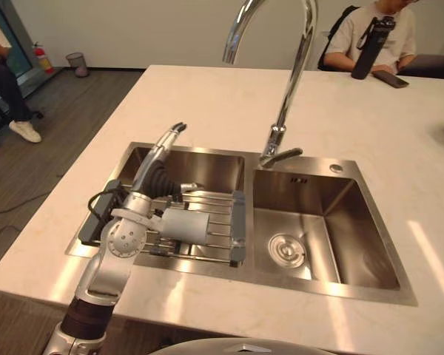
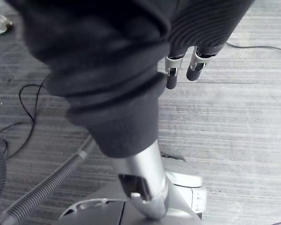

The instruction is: Walk over to the sink, pick up the cup, carry it to the dishwasher, place the cup inside the dishwasher, then close the dishwasher door

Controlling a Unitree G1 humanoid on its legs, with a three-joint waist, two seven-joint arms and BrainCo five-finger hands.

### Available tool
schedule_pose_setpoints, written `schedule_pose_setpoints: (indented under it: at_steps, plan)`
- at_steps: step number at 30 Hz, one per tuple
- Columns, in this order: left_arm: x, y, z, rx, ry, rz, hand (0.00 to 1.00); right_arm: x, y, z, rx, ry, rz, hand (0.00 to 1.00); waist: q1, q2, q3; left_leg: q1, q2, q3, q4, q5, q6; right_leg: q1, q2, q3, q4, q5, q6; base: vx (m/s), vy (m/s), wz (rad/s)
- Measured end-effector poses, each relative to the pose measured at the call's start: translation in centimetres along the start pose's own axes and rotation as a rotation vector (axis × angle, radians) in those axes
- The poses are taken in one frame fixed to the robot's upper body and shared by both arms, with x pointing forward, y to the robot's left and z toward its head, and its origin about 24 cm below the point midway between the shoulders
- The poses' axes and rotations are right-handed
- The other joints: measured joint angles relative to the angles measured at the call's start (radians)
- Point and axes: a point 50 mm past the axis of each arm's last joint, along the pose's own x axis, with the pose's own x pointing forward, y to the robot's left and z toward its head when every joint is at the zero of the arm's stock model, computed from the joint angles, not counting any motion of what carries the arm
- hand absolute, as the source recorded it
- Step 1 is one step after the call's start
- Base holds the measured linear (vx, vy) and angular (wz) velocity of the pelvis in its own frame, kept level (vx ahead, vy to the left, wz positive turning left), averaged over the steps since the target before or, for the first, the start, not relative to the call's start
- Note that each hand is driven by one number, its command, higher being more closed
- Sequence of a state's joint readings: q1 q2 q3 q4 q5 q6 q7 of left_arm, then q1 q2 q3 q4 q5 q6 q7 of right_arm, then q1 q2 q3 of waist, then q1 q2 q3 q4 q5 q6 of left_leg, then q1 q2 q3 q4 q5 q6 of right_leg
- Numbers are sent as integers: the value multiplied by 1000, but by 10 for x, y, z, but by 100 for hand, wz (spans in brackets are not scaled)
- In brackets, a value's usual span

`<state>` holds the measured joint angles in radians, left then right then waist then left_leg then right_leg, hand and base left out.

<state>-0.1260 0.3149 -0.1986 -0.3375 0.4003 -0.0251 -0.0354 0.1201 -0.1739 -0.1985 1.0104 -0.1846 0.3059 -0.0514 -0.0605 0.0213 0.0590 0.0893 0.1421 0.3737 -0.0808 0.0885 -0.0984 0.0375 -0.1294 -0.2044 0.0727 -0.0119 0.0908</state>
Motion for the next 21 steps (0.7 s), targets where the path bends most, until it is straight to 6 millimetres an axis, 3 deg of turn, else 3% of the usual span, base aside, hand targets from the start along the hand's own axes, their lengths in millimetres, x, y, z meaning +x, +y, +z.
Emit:
schedule_pose_setpoints:
  at_steps: [1, 3, 4, 5, 6, 8, 9, 10, 11, 13, 17, 21]
  plan:
    - [0, 0, 0, 14, -1, -2, 0, 0, 0, 6, 15, -20, -1, 0, -2, -5, 7, 5, -3, 15, 0, -4, -2, -16, -7, -7, 14, -18, -22, -154, 85, -56]
    - [0, 0, 0, 54, -2, -10, 0, 0, -3, 6, 24, -31, -11, 0, 0, -12, 14, 10, -14, 7, 2, -17, -15, -36, -48, -139, 46, -54, -150, -99, 100, -69]
    - [0, 1, 0, 78, -2, -11, 0, 0, -6, 7, 22, -36, -19, 0, 11, -1, 13, 13, -14, -6, 2, -30, -15, -37, -59, -202, 40, -79, -253, -24, 129, -105]
    - [1, 5, -1, 105, -3, 0, 0, 0, -14, 10, 9, -47, -37, 0, 16, 37, 10, 2, 5, -7, -3, -44, 49, -40, -72, -299, 86, -111, -242, -102, 128, -110]
    - [0, 12, -8, 148, 24, 22, 0, 0, -15, 17, -4, -68, -36, 0, 5, 34, 20, 1, 2, 28, -3, -39, 55, -62, -134, -358, 249, -138, -173, -112, 103, -82]
    - [-3, 22, -23, 204, 97, 51, 0, 0, -6, 9, -19, -53, -1, 0, -3, -9, 15, 3, -9, 50, -3, -37, 49, -29, -140, -363, 282, -160, -118, -54, -15, -53]
    - [-5, 30, -30, 250, 131, 59, 0, -1, 2, 6, -36, -43, 18, 0, 2, -45, 7, 0, -24, 70, -3, -30, 39, 19, -115, -358, 157, -126, -60, 18, -108, -55]
    - [-7, 30, -34, 254, 155, 62, 0, -1, 3, 8, -41, -48, 20, 0, 4, -39, 11, 0, -17, 79, -3, -27, 34, 35, -99, -358, 95, -81, -8, 23, -139, -54]
    - [-9, 29, -39, 256, 188, 53, 0, -1, 3, 9, -41, -58, 20, 0, 8, -29, 15, 0, -3, 91, 3, -11, 26, 72, -45, -352, -11, -13, -10, -2, -74, -40]
    - [-11, 29, -41, 264, 211, 46, 0, 0, 0, 6, -45, -53, 21, 0, 10, -5, 13, -2, 6, 111, 3, -2, 24, 104, -4, -326, -135, 57, -12, 3, -73, -42]
    - [-12, 29, -46, 290, 252, 38, 0, 0, -7, 7, -67, -65, 16, 0, 9, 25, 11, -3, 19, 130, 3, 1, 18, 97, 14, -301, -153, 70, -12, -3, -35, -21]
    - [-15, 25, -56, 317, 301, 0, 0, 0, -5, 8, -89, -72, 21, 0, 22, 18, 15, -4, 21, 128, 3, 2, 18, 92, 14, -300, -154, 69, -12, -18, 12, 1]
